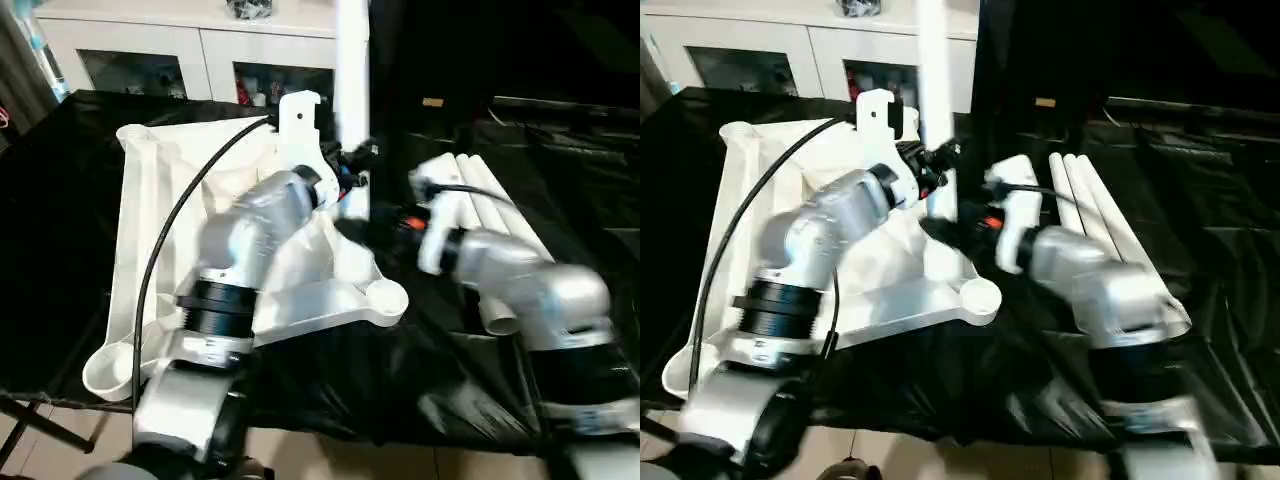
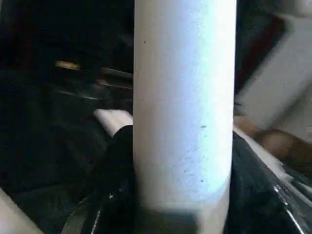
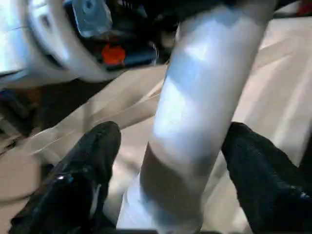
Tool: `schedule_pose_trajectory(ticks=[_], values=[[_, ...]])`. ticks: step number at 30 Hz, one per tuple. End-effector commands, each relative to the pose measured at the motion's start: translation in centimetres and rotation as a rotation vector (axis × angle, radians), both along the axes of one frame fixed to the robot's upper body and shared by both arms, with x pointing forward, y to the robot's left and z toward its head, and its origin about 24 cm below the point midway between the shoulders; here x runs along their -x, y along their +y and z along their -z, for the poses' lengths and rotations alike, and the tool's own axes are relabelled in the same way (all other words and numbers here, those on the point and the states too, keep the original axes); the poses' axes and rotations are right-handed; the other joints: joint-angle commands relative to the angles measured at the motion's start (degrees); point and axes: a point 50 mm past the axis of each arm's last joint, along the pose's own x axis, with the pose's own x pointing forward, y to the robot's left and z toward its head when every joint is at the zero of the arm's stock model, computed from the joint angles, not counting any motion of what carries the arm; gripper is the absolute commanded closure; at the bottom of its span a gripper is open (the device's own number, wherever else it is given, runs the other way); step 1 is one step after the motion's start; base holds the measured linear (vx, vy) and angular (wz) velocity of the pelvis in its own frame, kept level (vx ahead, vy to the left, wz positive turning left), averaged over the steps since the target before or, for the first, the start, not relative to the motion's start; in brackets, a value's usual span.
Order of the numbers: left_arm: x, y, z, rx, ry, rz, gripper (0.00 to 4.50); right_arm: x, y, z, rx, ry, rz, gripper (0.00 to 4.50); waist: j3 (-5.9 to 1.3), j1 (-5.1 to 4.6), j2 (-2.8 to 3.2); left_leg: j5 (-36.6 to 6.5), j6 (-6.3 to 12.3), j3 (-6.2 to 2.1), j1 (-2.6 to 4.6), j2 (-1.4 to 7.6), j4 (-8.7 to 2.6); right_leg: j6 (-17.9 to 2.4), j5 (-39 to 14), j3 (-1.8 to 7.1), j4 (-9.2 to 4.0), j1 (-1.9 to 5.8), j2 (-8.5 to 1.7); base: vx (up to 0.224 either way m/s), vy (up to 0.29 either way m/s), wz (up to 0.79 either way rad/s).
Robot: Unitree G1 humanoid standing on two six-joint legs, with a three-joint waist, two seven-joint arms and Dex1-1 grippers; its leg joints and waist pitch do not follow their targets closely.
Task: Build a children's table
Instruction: Pick table leg
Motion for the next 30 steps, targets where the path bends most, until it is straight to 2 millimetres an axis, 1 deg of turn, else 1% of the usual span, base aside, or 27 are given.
schedule_pose_trajectory(ticks=[1,2,3,4,5,6,8,12,13,15,16,18,19,21,22,25,26,27,28,30], values=[[1.2,-0.5,-1.2,0.096,-0.055,0.197,2.62,1.1,0.1,-0.8,-0.041,-0.015,-0.128,0.64,-4.25,0.44,-0.6,-5.1,2.24,-0.58,1.32,2.5,-3.7,-15.2,1.5,1.85,-3.2,2.95,-3.15,0.0,0.0,0.0],[1.7,-0.4,-1.4,0.131,-0.061,0.265,2.62,1.3,0.0,-0.9,-0.048,-0.014,-0.159,0.61,-4.27,0.55,-0.75,-5.0,2.53,-0.55,1.37,2.5,-3.66,-15.8,1.4,1.79,-3.05,2.95,-3.2,0.0,0.0,0.0],[1.9,-0.3,-1.6,0.15,-0.066,0.307,2.62,1.5,-0.2,-0.9,-0.053,-0.012,-0.18,0.6,-4.22,0.45,-0.68,-5.0,2.67,-0.57,1.27,2.57,-3.68,-16.1,1.5,1.81,-3.04,2.83,-3.17,0.0,0.0,0.0],[2.7,-0.1,-1.9,0.193,-0.097,0.417,2.62,2.0,-0.4,-1.1,-0.066,-0.012,-0.231,0.6,-4.15,0.5,-0.8,-5.6,2.84,-0.5,1.39,2.53,-3.69,-16.3,0.3,1.77,-3.23,2.82,-3.2,0.0,0.0,0.0],[3.4,0.1,-2.1,0.218,-0.109,0.499,2.62,2.2,-0.5,-1.1,-0.078,-0.006,-0.264,0.6,-4.01,0.53,-0.75,-5.9,2.8,-0.55,1.3,2.67,-3.83,-16.4,-0.8,1.81,-3.21,2.8,-3.26,0.0,0.0,0.0],[3.6,0.1,-2.2,0.225,-0.11,0.524,2.62,2.3,-0.6,-1.2,-0.082,-0.004,-0.274,0.6,-4.04,0.48,-0.75,-6.0,2.76,-0.48,1.33,2.57,-3.77,-16.4,-1.1,1.81,-3.18,2.75,-3.17,0.0,0.0,0.0],[4.6,0.2,-2.6,0.277,-0.122,0.648,2.62,3.0,-0.8,-1.4,-0.113,0.005,-0.343,0.6,-3.92,0.43,-0.79,-7.0,2.7,-0.42,1.44,2.6,-3.81,-16.6,-2.6,1.85,-3.36,2.67,-3.18,0.0,0.0,0.0],[5.5,0.3,-3.1,0.343,-0.13,0.77,2.62,3.5,-1.0,-1.4,-0.12,0.015,-0.402,0.6,-3.84,0.43,-0.63,-8.6,1.93,-0.47,1.51,2.68,-3.97,-16.2,-5.7,1.88,-3.66,2.53,-3.18,0.0,0.0,0.0],[5.5,0.3,-3.2,0.346,-0.13,0.778,2.62,3.6,-1.0,-1.4,-0.12,0.016,-0.408,0.89,-3.79,0.39,-0.68,-8.9,1.62,-0.52,1.48,2.7,-4.05,-15.9,-6.4,1.88,-3.74,2.59,-3.18,0.0,0.0,0.0],[5.7,0.3,-3.2,0.357,-0.132,0.805,2.62,3.8,-1.1,-1.3,-0.121,0.02,-0.427,0.97,-3.71,0.37,-0.63,-9.4,1.33,-0.5,1.5,2.66,-4.1,-15.4,-7.6,1.91,-3.93,2.49,-3.19,0.0,0.0,0.0],[5.7,0.3,-3.3,0.368,-0.131,0.823,2.62,3.9,-1.1,-1.3,-0.122,0.026,-0.441,1.02,-3.72,0.38,-0.68,-9.8,0.98,-0.53,1.52,2.68,-4.15,-14.8,-8.7,1.95,-4.05,2.51,-3.23,0.0,0.0,0.0],[6.0,0.4,-3.5,0.385,-0.13,0.866,2.62,4.2,-1.1,-1.2,-0.129,0.036,-0.471,1.27,-3.73,0.42,-0.7,-9.7,0.8,-0.56,1.5,2.67,-4.17,-14.5,-9.1,1.96,-4.06,2.49,-3.25,0.0,0.0,0.0],[6.0,0.4,-3.5,0.385,-0.13,0.868,2.62,4.2,-1.1,-1.2,-0.13,0.036,-0.474,1.35,-3.78,0.43,-0.62,-9.5,0.76,-0.58,1.52,2.68,-4.17,-14.5,-9.0,1.94,-4.01,2.5,-3.23,0.0,0.0,0.0],[6.1,0.3,-3.5,0.386,-0.131,0.873,2.62,4.3,-1.0,-1.2,-0.134,0.039,-0.481,1.43,-3.84,0.42,-0.67,-8.9,0.95,-0.59,1.44,2.67,-4.13,-14.6,-7.7,1.95,-3.9,2.5,-3.15,0.0,0.0,0.0],[6.1,0.3,-3.5,0.387,-0.131,0.874,2.62,4.4,-1.0,-1.2,-0.139,0.04,-0.485,1.67,-3.89,0.4,-0.7,-8.4,1.11,-0.6,1.41,2.66,-4.07,-14.8,-6.9,1.92,-3.81,2.54,-3.15,0.0,0.0,0.0],[6.2,0.2,-3.4,0.388,-0.128,0.876,2.62,4.5,-0.9,-1.1,-0.147,0.045,-0.494,1.87,-3.95,0.45,-0.67,-7.9,1.46,-0.56,1.4,2.63,-3.99,-15.2,-5.9,1.9,-3.74,2.58,-3.13,0.0,0.0,0.0],[6.2,0.2,-3.4,0.388,-0.128,0.876,2.62,4.5,-0.9,-1.1,-0.147,0.045,-0.494,1.87,-3.95,0.45,-0.67,-7.9,1.46,-0.56,1.4,2.63,-3.99,-15.2,-5.9,1.9,-3.74,2.58,-3.13,0.0,0.0,0.0],[6.2,0.3,-3.3,0.39,-0.125,0.879,2.62,4.6,-0.8,-1.1,-0.151,0.047,-0.497,1.98,-3.95,0.45,-0.67,-7.9,1.52,-0.56,1.42,2.63,-3.99,-15.2,-5.9,1.87,-3.74,2.58,-3.12,0.0,0.0,0.0],[6.2,0.3,-3.3,0.391,-0.124,0.881,2.62,4.6,-0.8,-1.1,-0.153,0.049,-0.498,2.19,-3.91,0.44,-0.68,-8.0,1.48,-0.56,1.41,2.63,-4.01,-15.2,-6.3,1.87,-3.79,2.56,-3.12,0.0,0.0,0.0],[6.2,0.3,-3.3,0.391,-0.124,0.88,2.62,4.7,-0.7,-1.0,-0.157,0.052,-0.495,2.24,-3.96,0.43,-0.67,-8.0,1.38,-0.58,1.45,2.65,-4.0,-15.1,-6.3,1.86,-3.75,2.56,-3.11,0.0,0.0,0.0]])
